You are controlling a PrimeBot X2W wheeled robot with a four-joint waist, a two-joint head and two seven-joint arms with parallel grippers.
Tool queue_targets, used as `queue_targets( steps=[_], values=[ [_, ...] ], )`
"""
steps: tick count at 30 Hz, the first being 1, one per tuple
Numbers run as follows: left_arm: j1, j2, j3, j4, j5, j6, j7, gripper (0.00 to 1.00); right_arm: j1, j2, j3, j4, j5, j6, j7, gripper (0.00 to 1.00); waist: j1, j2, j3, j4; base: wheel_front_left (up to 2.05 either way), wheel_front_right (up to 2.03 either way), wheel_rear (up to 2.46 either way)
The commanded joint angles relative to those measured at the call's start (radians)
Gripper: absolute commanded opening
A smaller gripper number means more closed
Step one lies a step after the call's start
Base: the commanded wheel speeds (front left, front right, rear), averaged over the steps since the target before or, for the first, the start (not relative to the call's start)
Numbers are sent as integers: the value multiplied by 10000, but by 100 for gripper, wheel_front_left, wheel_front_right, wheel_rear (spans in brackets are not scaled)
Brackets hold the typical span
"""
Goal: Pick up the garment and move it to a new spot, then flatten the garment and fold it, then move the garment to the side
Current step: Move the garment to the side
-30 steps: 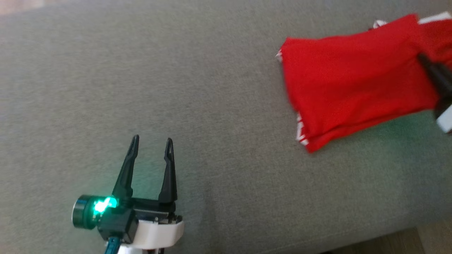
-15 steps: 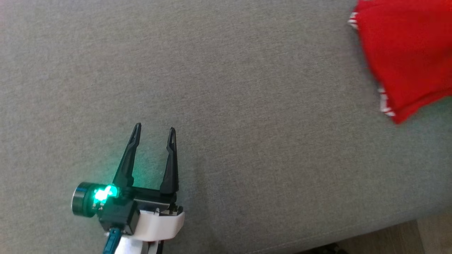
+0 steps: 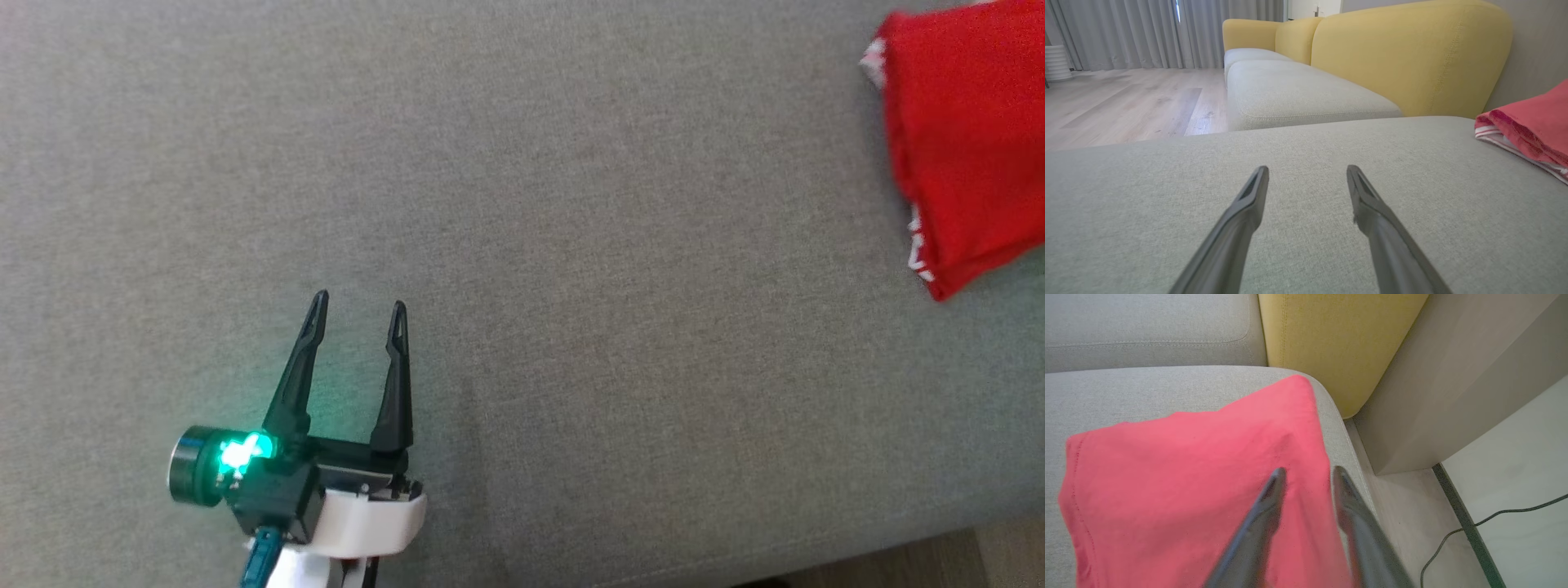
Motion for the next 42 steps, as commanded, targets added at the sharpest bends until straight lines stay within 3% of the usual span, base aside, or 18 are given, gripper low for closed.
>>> queue_targets(
  steps=[1,8,13,14,17,18,21,29,32,35,42],
  values=[
    [-69,-66,280,-249,-97,49,-65,100,283,-269,-252,-116,-395,-9,11,100,0,0,-258,77,0,0,0],
    [211,-70,275,-165,-349,143,-65,100,831,708,-564,-858,-1392,-9,7,100,0,0,-1059,339,0,0,0],
    [525,-72,235,-77,-613,288,-65,100,1653,1949,-384,-1752,-1693,-9,-78,100,0,0,-1880,706,0,0,0],
    [525,-72,235,-77,-613,288,-65,100,1653,1949,-384,-1752,-1693,-9,-78,100,0,0,-1880,706,0,0,0],
    [792,-72,247,-1,-754,366,-65,100,2279,2917,-9,-2143,-1862,-9,-196,100,0,0,-2376,943,0,0,0],
    [987,-72,245,87,-833,396,-65,100,2712,3557,303,-2279,-1934,-9,-333,100,0,0,-2724,1132,0,0,0],
    [1308,-73,264,225,-938,429,-65,100,3305,4526,771,-2254,-2017,-9,-823,100,0,0,-3267,1387,0,0,0],
    [2122,-73,354,590,-1068,339,-65,100,4729,6621,1303,-1415,-2832,-9,-3490,100,0,0,-4386,1943,0,0,0],
    [2448,-73,484,624,-1102,380,-65,100,5256,7136,1122,-1142,-3688,-9,-4631,100,0,0,-4661,1975,0,0,0],
    [2778,-73,616,545,-1111,436,-65,100,5709,7527,672,-1273,-4835,-9,-5017,100,0,0,-4884,1930,0,0,0],
    [3456,-73,994,151,-1153,624,-65,100,7154,8396,-1125,-3958,-7240,-9,-5052,100,0,0,-5176,1815,0,0,0]
  ],
)
